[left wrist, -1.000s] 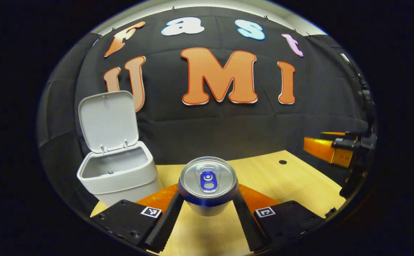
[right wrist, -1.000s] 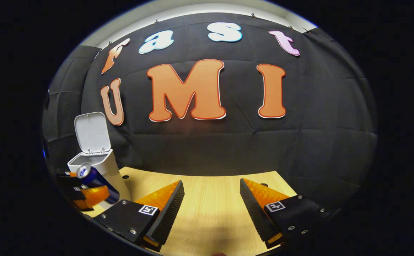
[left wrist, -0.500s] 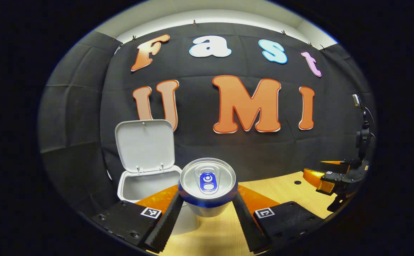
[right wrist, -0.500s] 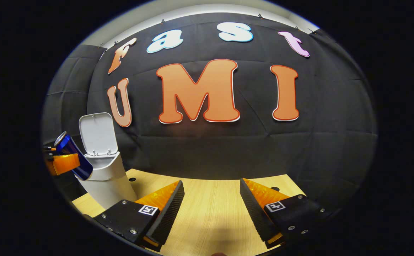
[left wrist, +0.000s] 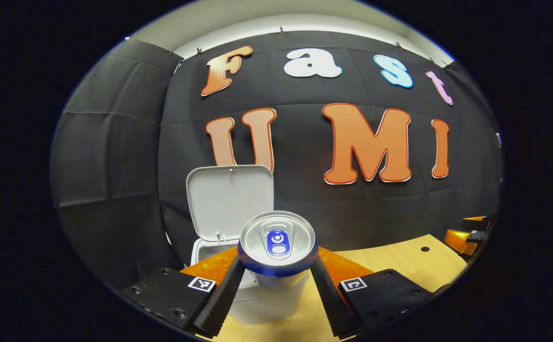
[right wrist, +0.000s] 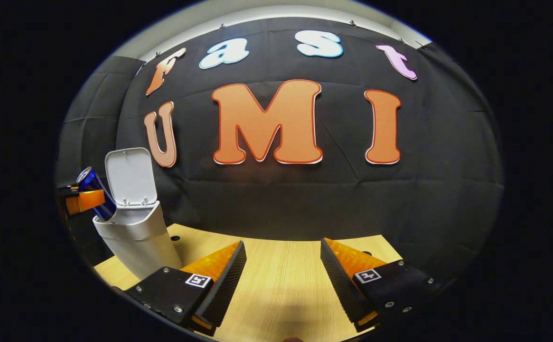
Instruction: Press the lid of the desktop garbage bin to open it, pick up the crumpled paper on the desktop and throw it into the bin, then pick up the pop can on the desktop and drop it into the bin, and finally close the garbage bin lid.
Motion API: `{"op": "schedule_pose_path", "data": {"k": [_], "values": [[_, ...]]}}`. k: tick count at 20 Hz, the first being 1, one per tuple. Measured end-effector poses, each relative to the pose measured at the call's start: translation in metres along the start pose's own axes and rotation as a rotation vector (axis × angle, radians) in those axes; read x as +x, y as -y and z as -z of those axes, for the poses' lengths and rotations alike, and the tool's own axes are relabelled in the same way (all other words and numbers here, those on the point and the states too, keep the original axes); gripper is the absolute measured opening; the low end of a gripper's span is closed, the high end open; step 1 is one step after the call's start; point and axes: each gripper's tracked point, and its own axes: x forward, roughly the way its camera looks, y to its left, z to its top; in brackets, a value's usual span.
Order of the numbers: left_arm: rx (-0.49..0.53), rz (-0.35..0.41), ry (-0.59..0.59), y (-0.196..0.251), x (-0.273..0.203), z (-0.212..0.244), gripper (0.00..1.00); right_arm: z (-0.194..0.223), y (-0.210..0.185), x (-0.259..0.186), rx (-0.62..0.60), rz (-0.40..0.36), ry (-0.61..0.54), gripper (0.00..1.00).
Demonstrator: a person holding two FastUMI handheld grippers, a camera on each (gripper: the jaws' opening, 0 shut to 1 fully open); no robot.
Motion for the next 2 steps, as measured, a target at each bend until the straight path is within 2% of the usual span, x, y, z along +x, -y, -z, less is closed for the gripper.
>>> {"op": "schedule_pose_path", "data": {"k": [2], "values": [[0.009, -0.011, 0.002, -0.007, 0.0087, -0.0001, 0.8, 0.0001, 0.0043, -0.0019, -0.004, 0.012, -0.001, 0.94]]}}
